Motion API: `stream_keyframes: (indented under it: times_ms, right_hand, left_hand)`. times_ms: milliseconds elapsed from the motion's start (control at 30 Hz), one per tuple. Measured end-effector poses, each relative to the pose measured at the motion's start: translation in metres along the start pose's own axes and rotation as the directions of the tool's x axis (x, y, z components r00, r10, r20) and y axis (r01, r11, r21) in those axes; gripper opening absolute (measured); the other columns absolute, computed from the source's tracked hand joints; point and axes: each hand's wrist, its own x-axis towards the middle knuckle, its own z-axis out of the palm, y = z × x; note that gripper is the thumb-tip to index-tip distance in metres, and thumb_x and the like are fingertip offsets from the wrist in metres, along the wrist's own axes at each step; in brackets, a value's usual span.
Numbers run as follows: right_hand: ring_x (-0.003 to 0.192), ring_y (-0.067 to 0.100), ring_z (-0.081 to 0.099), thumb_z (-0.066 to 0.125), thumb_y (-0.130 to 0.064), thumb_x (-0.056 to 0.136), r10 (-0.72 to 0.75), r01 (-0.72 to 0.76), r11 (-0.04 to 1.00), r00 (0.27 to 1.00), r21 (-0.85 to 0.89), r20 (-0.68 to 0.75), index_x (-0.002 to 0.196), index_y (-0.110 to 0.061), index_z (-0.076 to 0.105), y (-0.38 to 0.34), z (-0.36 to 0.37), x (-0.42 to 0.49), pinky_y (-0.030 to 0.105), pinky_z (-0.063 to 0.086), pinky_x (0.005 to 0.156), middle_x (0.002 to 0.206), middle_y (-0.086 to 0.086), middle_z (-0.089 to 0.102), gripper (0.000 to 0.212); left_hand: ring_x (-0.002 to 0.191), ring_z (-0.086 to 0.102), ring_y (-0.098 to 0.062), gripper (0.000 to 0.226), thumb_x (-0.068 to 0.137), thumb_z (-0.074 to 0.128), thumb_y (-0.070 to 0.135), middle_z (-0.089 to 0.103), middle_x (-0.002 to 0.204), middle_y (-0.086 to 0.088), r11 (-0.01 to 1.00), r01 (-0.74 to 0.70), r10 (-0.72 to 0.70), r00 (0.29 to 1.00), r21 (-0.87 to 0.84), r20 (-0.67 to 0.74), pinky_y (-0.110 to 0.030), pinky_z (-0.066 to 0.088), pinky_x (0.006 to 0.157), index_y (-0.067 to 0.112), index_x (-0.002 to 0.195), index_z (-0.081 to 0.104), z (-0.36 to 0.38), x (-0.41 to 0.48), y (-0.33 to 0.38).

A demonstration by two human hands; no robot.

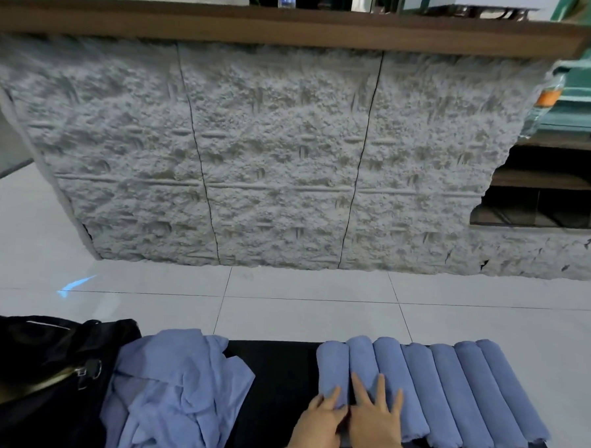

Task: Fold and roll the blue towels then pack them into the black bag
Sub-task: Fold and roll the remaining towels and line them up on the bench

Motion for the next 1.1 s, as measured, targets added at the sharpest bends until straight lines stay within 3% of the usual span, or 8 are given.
stream_keyframes:
  times_ms: [100,233,400,500,600,733,933,1100]
  right_hand:
    - [0.144,0.023,-0.017,0.073,-0.033,0.040,0.059,-0.048,0.997,0.980,0.062,-0.189,0.062,-0.033,0.075,0.008,0.018,0.000,0.054,-0.007,0.112,0.108,-0.004,0.071,0.022]
    - [0.146,0.029,0.000,0.062,-0.032,0.060,0.124,-0.096,0.991,0.931,0.098,-0.343,0.098,-0.030,0.071,0.013,0.002,-0.004,0.052,-0.001,0.111,0.149,-0.010,0.032,0.040]
    - [0.114,0.050,0.037,0.007,-0.063,0.091,0.341,-0.286,0.919,0.923,0.271,-0.181,0.135,-0.044,0.041,0.024,0.015,-0.006,0.068,0.026,0.084,0.132,0.005,0.048,0.058]
    - [0.110,0.050,0.045,0.001,-0.066,0.090,0.352,-0.316,0.910,0.931,0.267,-0.097,0.128,-0.032,0.047,0.025,0.025,-0.003,0.072,0.037,0.076,0.127,0.008,0.051,0.069]
    - [0.110,0.050,0.040,0.002,-0.065,0.090,0.335,-0.310,0.893,0.942,0.327,-0.020,0.113,-0.028,0.069,0.026,0.031,0.000,0.070,0.026,0.077,0.124,0.013,0.059,0.080]
    - [0.113,0.052,0.037,0.003,-0.067,0.090,0.303,-0.272,0.896,0.952,0.351,-0.036,0.115,-0.028,0.068,0.027,0.030,0.003,0.071,0.023,0.081,0.127,0.013,0.056,0.080]
    - [0.120,0.055,0.042,-0.019,-0.075,0.076,0.416,-0.393,0.876,0.909,0.280,-0.028,0.132,-0.034,0.052,0.028,0.012,0.003,0.068,0.028,0.091,0.145,0.004,0.044,0.100]
    - [0.112,0.048,0.037,0.001,-0.069,0.088,0.327,-0.304,0.880,0.945,0.365,-0.001,0.133,-0.032,0.041,0.025,0.031,0.004,0.067,0.016,0.088,0.135,0.007,0.043,0.071]
  left_hand:
    - [0.142,0.021,-0.024,0.061,0.088,0.061,0.033,0.013,0.158,-0.003,0.998,0.041,-0.039,0.999,-0.037,0.032,-0.032,0.023,0.115,0.023,0.143,0.037,0.004,0.006,-0.003]
    - [0.145,0.006,-0.020,0.057,0.094,0.047,0.020,-0.007,0.155,0.004,0.992,0.032,-0.038,0.998,-0.119,-0.047,-0.025,0.015,0.115,0.034,0.144,0.023,0.013,0.009,0.005]
    - [0.146,-0.011,-0.027,0.073,0.100,0.033,0.020,-0.035,0.148,-0.017,0.989,0.097,-0.109,0.988,-0.114,-0.111,-0.026,0.004,0.116,0.000,0.128,-0.031,0.023,0.010,0.006]
    - [0.145,-0.014,-0.025,0.075,0.099,0.036,0.020,-0.047,0.140,-0.010,0.994,0.072,-0.075,0.996,-0.088,-0.038,-0.025,0.002,0.116,0.005,0.120,-0.035,0.023,0.020,0.011]
    - [0.142,-0.019,-0.020,0.080,0.099,0.037,0.023,-0.064,0.119,0.008,0.996,0.086,-0.086,0.996,-0.039,-0.007,-0.025,-0.002,0.115,0.008,0.136,-0.032,0.030,0.030,0.006]
    - [0.145,-0.010,-0.030,0.072,0.094,0.020,0.048,-0.024,0.154,-0.013,0.976,0.213,-0.205,0.969,0.048,-0.141,-0.036,0.001,0.117,0.014,0.149,-0.010,0.027,0.029,0.015]
    - [0.142,0.011,-0.025,0.070,0.099,0.038,0.028,-0.009,0.158,-0.004,0.949,0.288,-0.310,0.926,-0.130,-0.216,-0.028,0.028,0.110,0.018,0.150,-0.009,0.023,0.041,0.032]
    - [0.124,0.036,-0.025,0.082,0.093,0.050,0.035,0.028,0.143,-0.007,0.900,0.395,-0.428,0.883,-0.185,-0.192,-0.030,0.041,0.093,0.017,0.149,-0.007,0.003,0.066,0.025]
